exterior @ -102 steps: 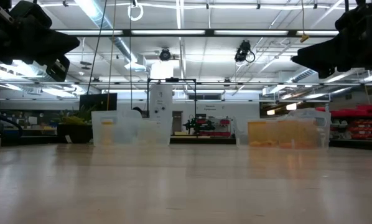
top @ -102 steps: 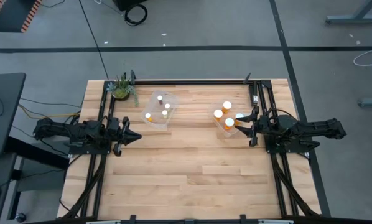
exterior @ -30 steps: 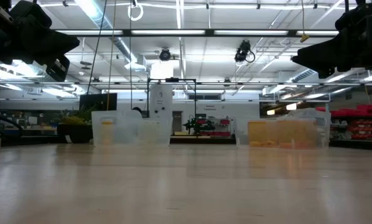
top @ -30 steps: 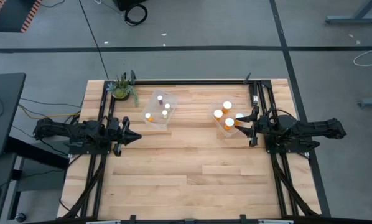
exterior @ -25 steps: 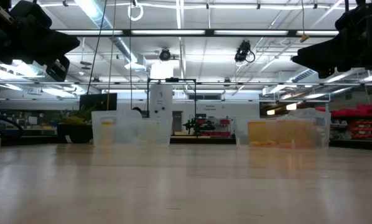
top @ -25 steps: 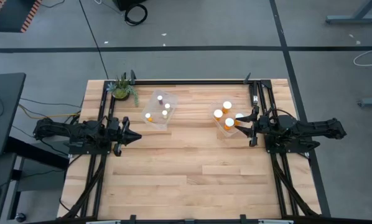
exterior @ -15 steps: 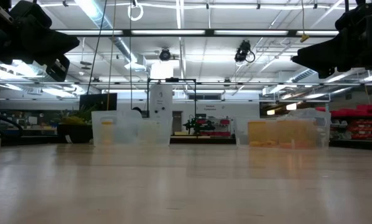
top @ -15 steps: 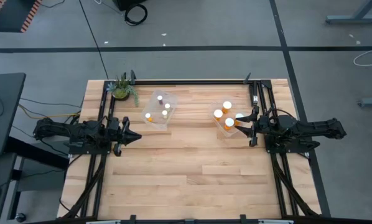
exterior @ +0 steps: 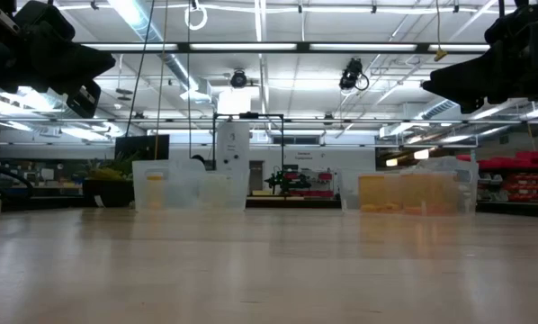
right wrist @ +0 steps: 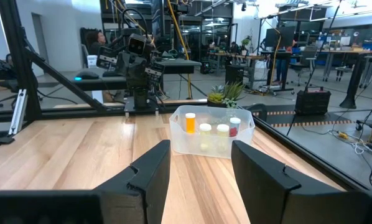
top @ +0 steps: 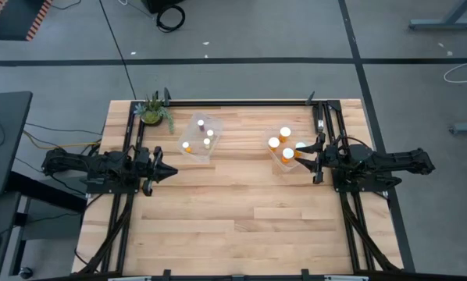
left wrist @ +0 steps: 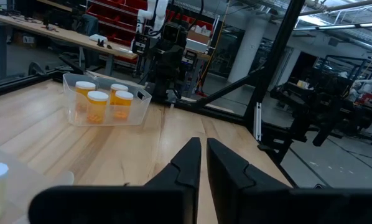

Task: Pick and place medicine bottles into bin by pill shape (circle, oval)
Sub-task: Return to Home Position

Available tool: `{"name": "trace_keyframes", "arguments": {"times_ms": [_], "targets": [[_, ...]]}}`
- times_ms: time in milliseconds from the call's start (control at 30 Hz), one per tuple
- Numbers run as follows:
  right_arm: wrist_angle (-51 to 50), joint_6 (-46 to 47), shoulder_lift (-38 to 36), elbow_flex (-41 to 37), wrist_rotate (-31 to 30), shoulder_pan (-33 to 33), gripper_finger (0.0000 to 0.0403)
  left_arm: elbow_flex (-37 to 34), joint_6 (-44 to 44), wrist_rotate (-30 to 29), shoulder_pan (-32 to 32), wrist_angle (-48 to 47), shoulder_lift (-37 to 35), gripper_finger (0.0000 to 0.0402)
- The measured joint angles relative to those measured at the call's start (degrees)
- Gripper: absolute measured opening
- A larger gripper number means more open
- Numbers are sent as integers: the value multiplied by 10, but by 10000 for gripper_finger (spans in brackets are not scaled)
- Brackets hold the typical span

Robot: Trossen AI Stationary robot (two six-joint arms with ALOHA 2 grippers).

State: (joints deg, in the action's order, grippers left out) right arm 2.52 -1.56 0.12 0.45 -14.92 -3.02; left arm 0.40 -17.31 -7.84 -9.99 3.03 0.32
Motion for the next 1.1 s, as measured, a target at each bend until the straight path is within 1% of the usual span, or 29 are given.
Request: {"name": "trace_keyframes", "arguments": {"times_ms": [267, 633, 967, 1100], "targets": [[0, 0, 0, 0, 0, 0, 178, 0, 0, 0, 0, 0, 0, 24], [0, 0, 0, 0, 0, 0, 178, 0, 0, 0, 0, 0, 0, 36], [0, 0, 0, 0, 0, 0, 178, 0, 0, 0, 0, 0, 0, 24], [0, 0, 0, 0, 0, 0, 178, 0, 0, 0, 0, 0, 0, 26]]}}
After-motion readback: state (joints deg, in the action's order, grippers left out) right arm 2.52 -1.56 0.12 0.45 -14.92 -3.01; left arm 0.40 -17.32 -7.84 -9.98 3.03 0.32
